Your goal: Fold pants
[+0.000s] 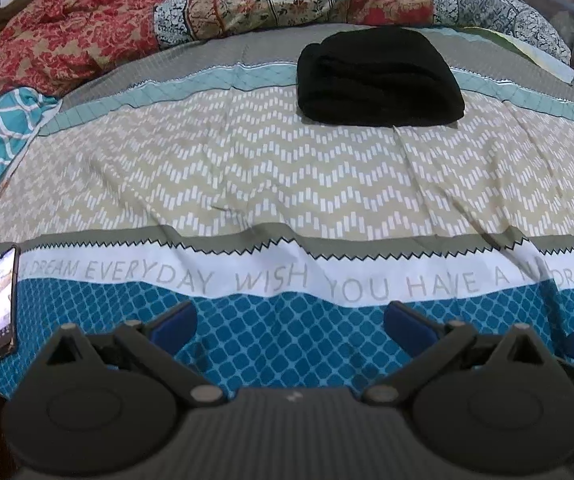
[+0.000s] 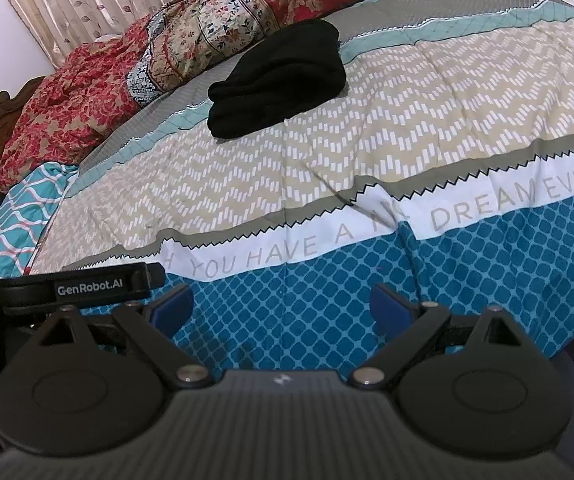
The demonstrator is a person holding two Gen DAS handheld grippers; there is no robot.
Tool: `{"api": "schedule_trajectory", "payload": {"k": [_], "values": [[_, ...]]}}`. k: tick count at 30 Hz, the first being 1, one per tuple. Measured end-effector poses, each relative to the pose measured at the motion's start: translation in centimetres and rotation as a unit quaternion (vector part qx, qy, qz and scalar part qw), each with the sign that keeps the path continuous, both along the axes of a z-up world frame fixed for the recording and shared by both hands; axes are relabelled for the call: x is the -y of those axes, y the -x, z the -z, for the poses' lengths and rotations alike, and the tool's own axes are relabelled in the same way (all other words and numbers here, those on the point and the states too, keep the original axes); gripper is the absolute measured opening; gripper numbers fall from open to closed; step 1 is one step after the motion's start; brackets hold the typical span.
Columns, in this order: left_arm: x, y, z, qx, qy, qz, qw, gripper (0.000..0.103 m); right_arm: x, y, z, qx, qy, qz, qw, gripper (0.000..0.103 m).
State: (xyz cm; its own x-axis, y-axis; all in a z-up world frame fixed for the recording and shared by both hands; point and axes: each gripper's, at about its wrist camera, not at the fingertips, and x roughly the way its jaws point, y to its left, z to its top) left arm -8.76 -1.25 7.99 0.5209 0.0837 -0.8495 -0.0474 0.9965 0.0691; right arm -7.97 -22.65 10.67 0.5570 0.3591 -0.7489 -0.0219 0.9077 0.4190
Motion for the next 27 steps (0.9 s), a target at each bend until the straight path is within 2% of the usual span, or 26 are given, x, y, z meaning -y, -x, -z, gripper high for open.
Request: {"api": "schedule_trajectory", "payload": {"k": [7, 27], "values": [[-0.3, -0.3, 0.5, -0.021, 0.025, -0.006, 0.9995, 0.103, 0.1, -0.1, 0.1, -0.004, -0.001, 0.001, 1.000, 0.096], [-0.5, -0.9, 1.5, -0.043, 0.013, -0.012, 0.9989, 0.103, 0.3, -0.4, 0.3, -0.006, 0.000, 0.004, 1.000, 0.096]]}}
